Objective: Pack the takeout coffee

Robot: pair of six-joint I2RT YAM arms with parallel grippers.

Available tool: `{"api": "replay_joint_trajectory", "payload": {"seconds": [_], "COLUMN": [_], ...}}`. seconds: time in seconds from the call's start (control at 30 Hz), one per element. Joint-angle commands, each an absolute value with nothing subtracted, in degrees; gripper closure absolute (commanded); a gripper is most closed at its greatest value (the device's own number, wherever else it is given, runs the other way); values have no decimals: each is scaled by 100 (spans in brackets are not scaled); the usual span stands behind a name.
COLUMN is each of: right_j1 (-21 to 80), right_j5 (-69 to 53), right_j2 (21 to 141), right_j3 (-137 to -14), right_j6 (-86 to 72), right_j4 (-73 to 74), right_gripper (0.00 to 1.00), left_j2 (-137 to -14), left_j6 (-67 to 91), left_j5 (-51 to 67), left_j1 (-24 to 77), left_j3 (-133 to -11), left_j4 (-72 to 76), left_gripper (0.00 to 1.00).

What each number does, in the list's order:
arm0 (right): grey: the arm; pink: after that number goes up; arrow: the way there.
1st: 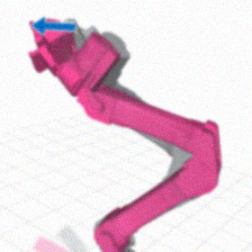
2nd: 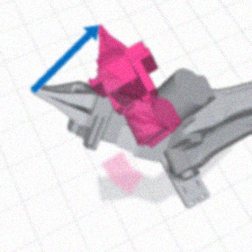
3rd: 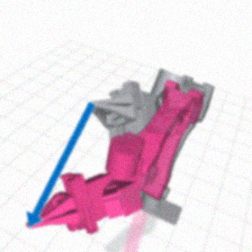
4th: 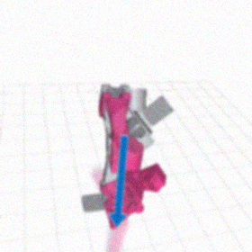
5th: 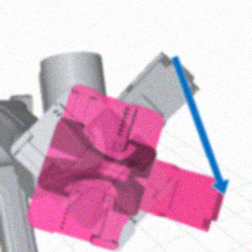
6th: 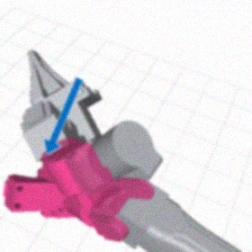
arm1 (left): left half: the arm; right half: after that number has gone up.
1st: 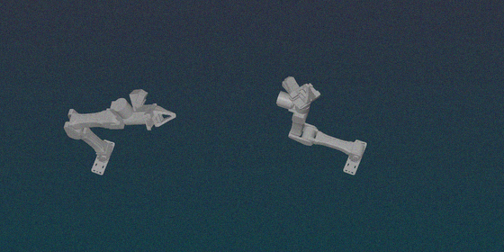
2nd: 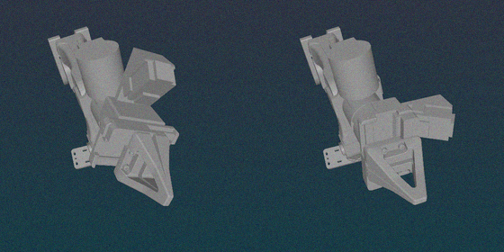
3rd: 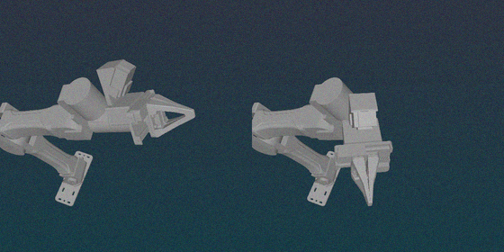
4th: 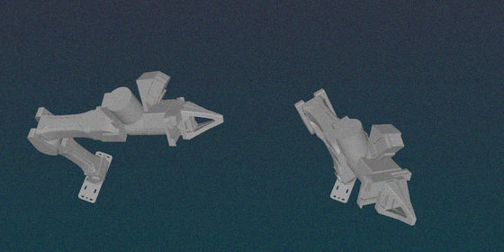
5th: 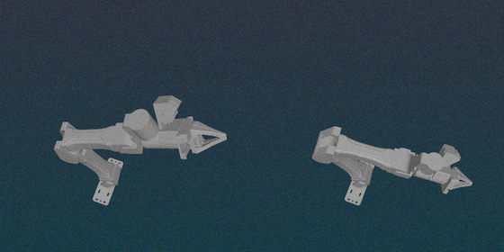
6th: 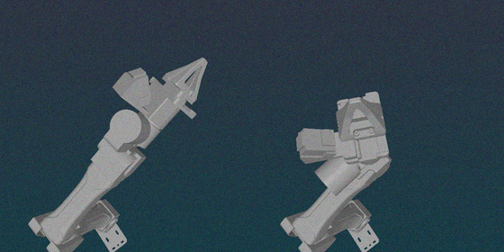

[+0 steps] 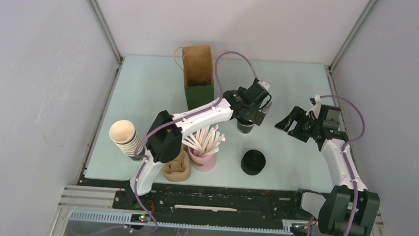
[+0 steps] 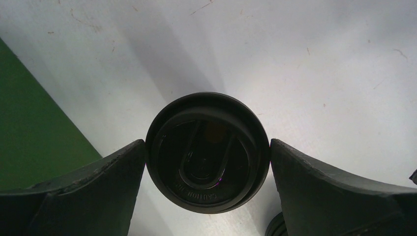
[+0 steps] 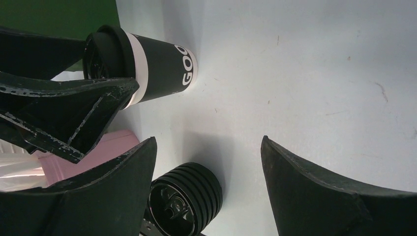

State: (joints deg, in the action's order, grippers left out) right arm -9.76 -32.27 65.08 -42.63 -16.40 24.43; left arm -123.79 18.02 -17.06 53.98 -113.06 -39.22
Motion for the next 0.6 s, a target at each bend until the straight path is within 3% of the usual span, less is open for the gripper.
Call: {"api": "replay_joint_trajectory", "payload": {"seconds": [0.0, 0.57], "right_j1": [-1020, -1020], "right_j5": [-3349, -3410], "right_j2": [6447, 6385], "right_j3": [-4237, -4193], "right_j6": [-1626, -1635], "right_j4": [2241, 2177], "right_gripper": [14, 14], "left_j2": [-12391, -12395], "left_j6": [1872, 1915], "left_j5": [-1540, -1395], "left_j1": [5326, 5327], "left_j3": [-11617, -11610], "left_j4": [-3969, -4068], "left_gripper": [0, 0]}}
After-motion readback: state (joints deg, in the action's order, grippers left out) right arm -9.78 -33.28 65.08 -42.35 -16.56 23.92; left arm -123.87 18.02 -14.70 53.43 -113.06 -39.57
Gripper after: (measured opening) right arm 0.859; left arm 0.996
